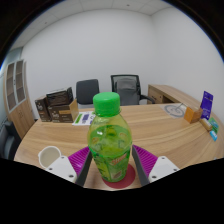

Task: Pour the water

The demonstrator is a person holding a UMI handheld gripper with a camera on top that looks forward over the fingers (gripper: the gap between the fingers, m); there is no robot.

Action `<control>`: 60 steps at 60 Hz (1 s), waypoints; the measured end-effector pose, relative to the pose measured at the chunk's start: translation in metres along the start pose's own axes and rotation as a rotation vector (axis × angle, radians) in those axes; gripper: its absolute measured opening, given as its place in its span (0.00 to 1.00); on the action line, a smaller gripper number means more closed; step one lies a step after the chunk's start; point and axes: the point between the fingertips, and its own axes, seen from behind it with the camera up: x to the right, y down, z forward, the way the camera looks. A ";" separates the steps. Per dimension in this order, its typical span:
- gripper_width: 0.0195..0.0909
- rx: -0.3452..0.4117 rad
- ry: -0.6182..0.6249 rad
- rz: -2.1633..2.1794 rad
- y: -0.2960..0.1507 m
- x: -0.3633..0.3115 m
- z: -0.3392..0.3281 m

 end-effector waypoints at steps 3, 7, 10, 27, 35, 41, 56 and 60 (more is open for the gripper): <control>0.85 -0.007 0.005 0.004 0.001 0.000 -0.006; 0.85 -0.014 0.031 0.008 0.003 0.002 -0.017; 0.85 -0.025 0.054 0.012 0.009 0.004 -0.029; 0.86 -0.067 0.135 0.028 0.007 -0.004 -0.146; 0.86 -0.043 0.147 0.020 -0.015 -0.021 -0.193; 0.87 0.007 0.166 0.037 -0.038 -0.029 -0.219; 0.87 0.031 0.187 0.009 -0.069 -0.040 -0.259; 0.87 0.033 0.187 0.005 -0.072 -0.041 -0.260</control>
